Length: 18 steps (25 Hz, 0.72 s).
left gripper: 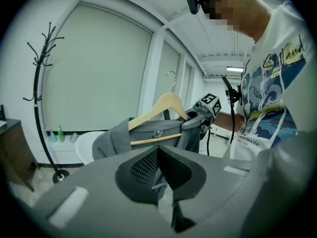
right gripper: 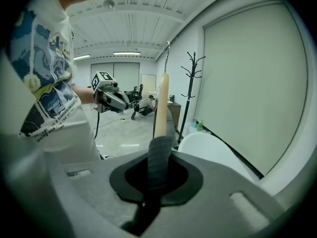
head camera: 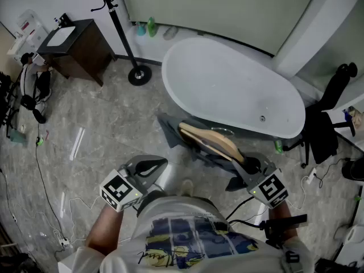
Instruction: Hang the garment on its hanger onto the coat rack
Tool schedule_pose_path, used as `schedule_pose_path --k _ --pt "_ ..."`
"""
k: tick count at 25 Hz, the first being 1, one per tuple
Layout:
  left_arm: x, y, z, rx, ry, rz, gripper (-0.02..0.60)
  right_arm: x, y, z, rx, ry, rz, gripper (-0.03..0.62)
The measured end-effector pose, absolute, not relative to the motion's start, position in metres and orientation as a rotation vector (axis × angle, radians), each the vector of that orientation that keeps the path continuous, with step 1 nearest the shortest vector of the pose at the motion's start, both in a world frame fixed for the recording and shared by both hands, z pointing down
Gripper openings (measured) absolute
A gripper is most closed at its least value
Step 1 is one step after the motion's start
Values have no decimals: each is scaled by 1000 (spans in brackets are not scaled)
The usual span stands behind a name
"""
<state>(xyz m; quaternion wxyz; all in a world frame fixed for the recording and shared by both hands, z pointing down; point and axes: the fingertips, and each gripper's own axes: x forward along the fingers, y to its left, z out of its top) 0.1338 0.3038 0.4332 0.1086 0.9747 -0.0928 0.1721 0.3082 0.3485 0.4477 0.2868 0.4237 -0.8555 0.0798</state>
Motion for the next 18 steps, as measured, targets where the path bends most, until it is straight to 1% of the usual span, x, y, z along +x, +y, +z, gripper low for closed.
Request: schedule_pose_path --k 10,18 --pt "119 312 429 2848 -394 464 3 297 335 445 1077 -2341 190 17" --pt "111 287 418 2846 -468 414 2 286 293 428 1006 -2382 197 15"
